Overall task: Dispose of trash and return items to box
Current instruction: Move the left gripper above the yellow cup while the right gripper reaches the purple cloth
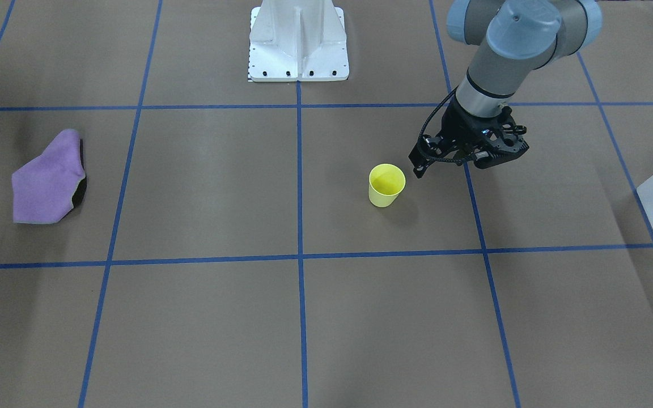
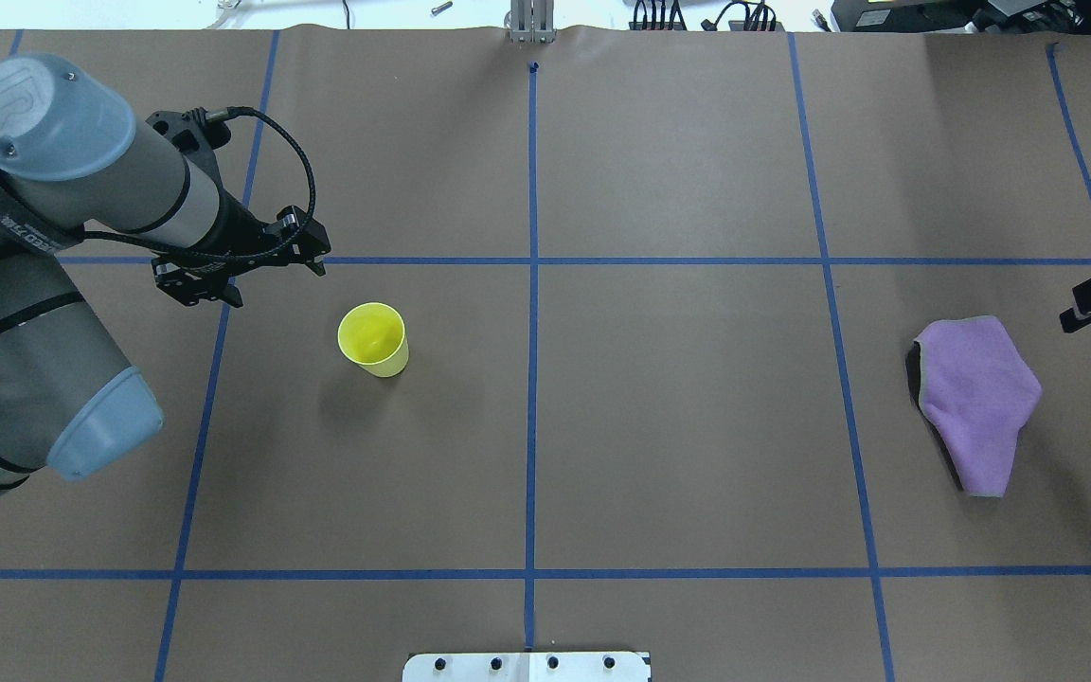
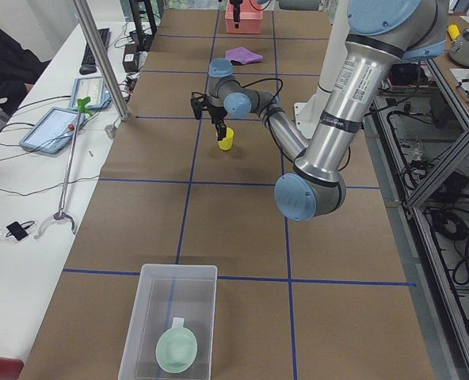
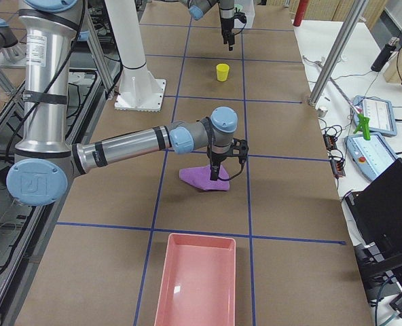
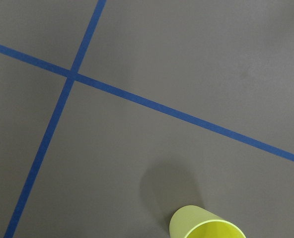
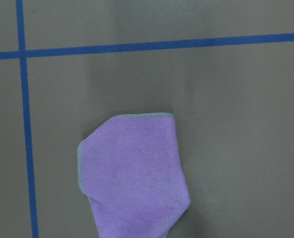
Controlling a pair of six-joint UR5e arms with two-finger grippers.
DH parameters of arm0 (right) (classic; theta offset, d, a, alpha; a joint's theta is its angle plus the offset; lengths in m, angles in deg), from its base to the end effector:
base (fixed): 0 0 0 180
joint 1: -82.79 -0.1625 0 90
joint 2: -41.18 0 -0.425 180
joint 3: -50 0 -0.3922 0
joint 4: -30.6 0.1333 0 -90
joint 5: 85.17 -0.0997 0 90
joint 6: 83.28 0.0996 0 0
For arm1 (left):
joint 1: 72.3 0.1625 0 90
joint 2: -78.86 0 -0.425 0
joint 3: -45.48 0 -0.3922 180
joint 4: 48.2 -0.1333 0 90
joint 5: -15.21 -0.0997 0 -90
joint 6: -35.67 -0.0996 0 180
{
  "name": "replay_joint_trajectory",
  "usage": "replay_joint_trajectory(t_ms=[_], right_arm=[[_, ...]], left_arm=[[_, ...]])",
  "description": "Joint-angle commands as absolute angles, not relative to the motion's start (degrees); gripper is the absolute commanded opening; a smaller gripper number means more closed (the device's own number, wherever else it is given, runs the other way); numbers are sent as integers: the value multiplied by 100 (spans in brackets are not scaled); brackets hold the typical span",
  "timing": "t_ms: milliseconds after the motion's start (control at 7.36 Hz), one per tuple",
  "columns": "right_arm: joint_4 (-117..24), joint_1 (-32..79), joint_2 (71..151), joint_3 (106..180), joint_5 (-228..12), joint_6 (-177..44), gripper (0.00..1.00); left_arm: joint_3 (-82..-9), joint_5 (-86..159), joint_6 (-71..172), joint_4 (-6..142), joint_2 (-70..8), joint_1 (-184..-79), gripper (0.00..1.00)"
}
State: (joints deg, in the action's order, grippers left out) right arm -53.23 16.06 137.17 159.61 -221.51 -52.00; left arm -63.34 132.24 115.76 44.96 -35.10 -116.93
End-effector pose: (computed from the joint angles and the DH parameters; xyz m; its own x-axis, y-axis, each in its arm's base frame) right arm -0.1231 -0.4412 0.5238 0.6523 0.0234 0.7576 0.0386 0.9972 -0.0641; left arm 0.3606 -0.4796 0.2746 0.5552 -0.3327 -0.7623 0.3023 0.9345 -0.1876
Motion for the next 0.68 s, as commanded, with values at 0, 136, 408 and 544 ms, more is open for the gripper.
replay_joint_trajectory(t_ms=[0,136,408,544], right_arm=[[-4328,2099,13655,15253,-21956,-5094,100],[-3975,2135,13584,14892,-21868,-5129,100],[-3857,2415,13531,14730,-21578,-5085,100],[-3857,2521,13496,14652,-21577,-5085,100]], left_arm=[[-6333,13219,11583,4496,-3505,-11686,99],[-6333,13219,11583,4496,-3496,-11695,99],[-6333,13219,11583,4496,-3479,-11695,99],[-6333,13219,11574,4496,-3461,-11695,98]])
